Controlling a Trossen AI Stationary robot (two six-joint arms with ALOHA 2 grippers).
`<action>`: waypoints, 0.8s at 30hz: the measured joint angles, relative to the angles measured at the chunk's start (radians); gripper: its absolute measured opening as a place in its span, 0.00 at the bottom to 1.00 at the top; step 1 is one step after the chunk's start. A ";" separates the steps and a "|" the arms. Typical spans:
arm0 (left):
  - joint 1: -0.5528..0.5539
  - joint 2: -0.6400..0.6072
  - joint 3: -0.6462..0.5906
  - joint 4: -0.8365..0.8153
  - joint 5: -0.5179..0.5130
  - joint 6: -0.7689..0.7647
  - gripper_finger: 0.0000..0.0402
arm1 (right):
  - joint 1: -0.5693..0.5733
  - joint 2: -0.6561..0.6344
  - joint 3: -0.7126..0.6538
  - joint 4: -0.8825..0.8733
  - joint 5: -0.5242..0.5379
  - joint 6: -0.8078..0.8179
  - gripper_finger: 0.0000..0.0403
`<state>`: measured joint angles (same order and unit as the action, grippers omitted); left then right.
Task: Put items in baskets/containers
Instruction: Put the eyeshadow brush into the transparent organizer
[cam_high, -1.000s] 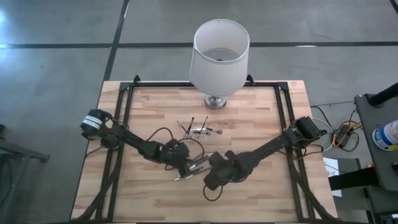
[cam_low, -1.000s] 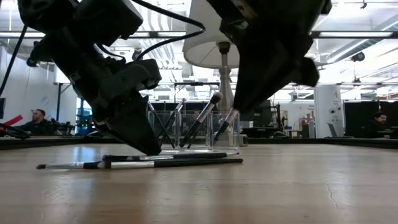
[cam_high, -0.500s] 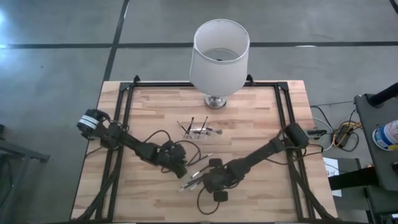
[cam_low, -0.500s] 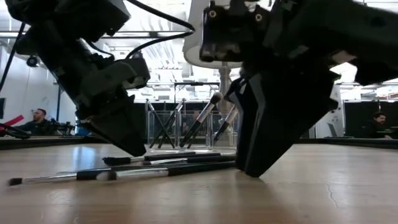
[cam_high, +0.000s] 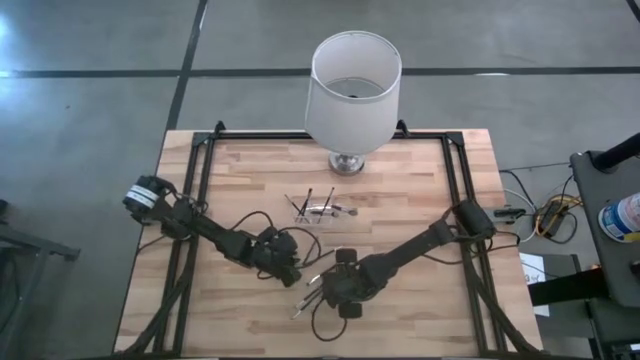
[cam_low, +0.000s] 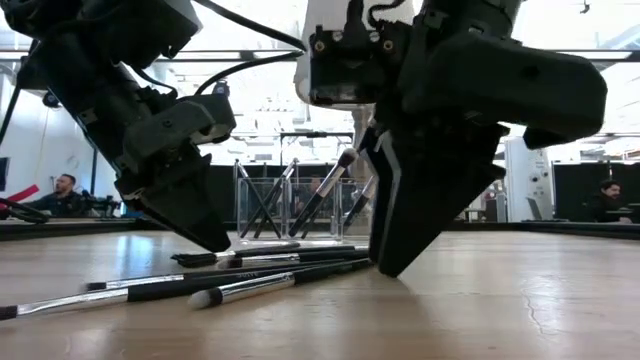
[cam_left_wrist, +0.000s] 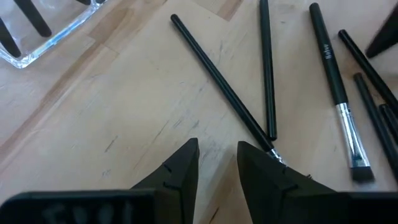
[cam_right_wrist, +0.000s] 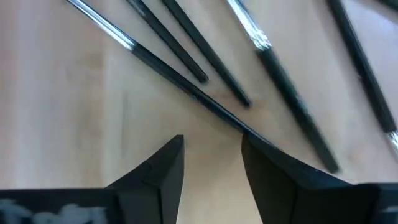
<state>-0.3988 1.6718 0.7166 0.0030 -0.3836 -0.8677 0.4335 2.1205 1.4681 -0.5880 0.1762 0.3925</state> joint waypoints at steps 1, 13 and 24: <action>0.000 0.000 0.000 0.000 0.000 0.000 0.28 | -0.001 -0.005 0.000 -0.018 0.003 0.001 0.38; 0.000 0.000 -0.001 0.005 -0.004 -0.004 0.28 | 0.001 -0.020 0.069 -0.076 -0.009 -0.189 0.37; 0.000 0.001 -0.002 0.008 -0.007 -0.009 0.28 | 0.000 0.013 0.081 0.001 -0.105 -0.413 0.30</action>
<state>-0.3985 1.6726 0.7151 0.0113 -0.3904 -0.8768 0.4335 2.1334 1.5489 -0.5865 0.0708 -0.0204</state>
